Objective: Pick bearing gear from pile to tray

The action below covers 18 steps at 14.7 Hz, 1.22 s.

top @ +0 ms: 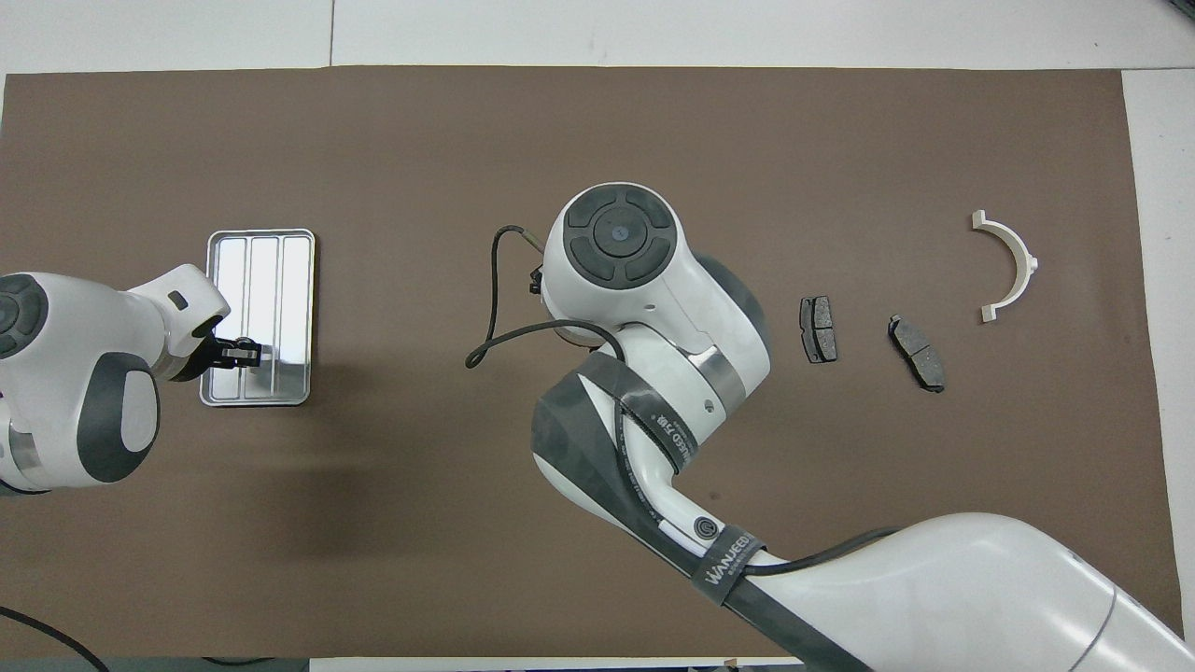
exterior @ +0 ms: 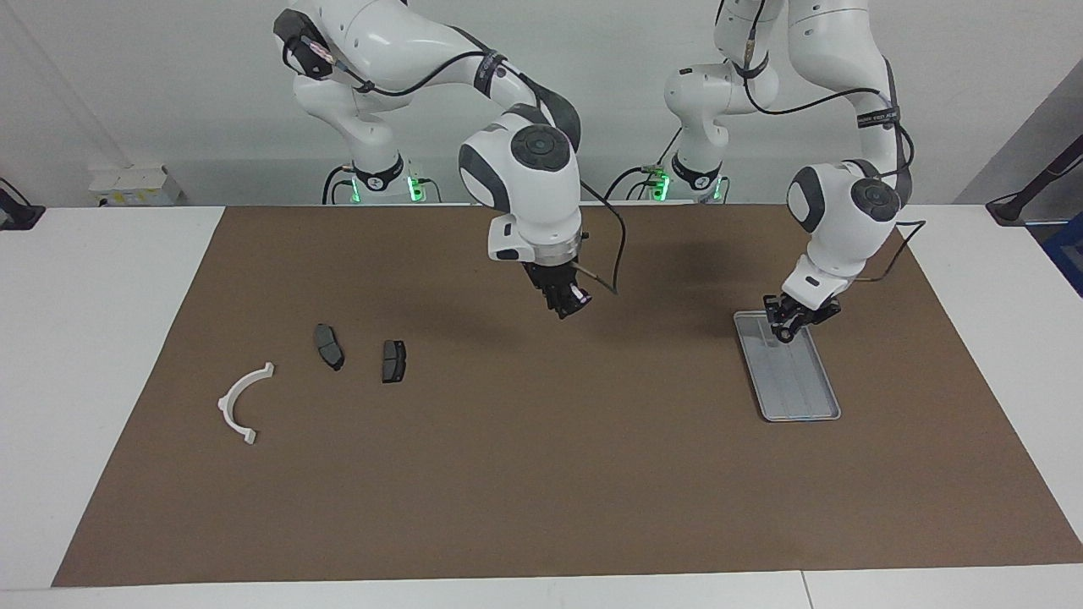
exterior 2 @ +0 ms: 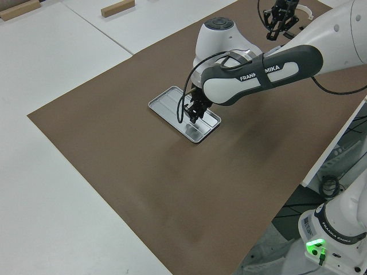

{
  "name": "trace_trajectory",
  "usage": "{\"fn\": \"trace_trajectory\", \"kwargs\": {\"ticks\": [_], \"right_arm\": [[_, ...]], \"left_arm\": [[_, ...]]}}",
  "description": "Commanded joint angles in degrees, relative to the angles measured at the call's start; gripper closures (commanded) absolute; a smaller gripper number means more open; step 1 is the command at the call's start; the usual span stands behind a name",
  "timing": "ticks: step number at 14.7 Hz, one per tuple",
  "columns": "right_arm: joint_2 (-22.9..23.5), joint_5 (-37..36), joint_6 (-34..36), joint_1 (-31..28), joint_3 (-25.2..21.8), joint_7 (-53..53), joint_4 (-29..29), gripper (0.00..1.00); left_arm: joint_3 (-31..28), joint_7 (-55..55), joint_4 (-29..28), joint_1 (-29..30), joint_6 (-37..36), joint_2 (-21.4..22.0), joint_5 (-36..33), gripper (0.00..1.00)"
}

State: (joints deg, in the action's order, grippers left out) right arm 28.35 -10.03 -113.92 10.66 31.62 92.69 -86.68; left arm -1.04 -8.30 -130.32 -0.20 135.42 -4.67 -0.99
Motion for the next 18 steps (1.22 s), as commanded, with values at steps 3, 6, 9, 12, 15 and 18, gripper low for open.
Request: {"fn": "trace_trajectory", "kwargs": {"ticks": [3,6,9,12,15,18], "right_arm": [[8.8,-10.9,-7.8,4.2,-0.2,10.2,0.4,1.00],[11.6,-13.4,-12.2,4.2,-0.3,10.6,0.3,1.00],[11.9,-14.0,-13.0,3.4,-0.4,10.6,-0.3,1.00],[12.0,-14.0,-17.4,2.9,-0.4,13.0,-2.0,1.00],[11.8,-14.2,-17.8,2.7,-0.8,13.2,-3.4,0.41],[11.5,-15.3,-16.5,2.6,-0.9,13.0,-3.0,0.00]], "left_arm": [[-0.6,3.4,-2.9,-2.0,4.0,0.1,-0.2,1.00],[-0.6,4.4,-3.1,-2.8,4.9,-0.7,-0.2,1.00],[-0.7,4.3,-3.2,-2.8,4.9,-1.0,-0.2,1.00],[-0.7,3.9,-3.8,-2.7,4.8,-1.0,-0.2,1.00],[-0.7,3.5,-3.0,-2.6,3.2,-1.0,-0.2,0.17],[-0.7,2.2,2.6,-2.6,-4.8,-0.4,-0.4,0.10]]}}
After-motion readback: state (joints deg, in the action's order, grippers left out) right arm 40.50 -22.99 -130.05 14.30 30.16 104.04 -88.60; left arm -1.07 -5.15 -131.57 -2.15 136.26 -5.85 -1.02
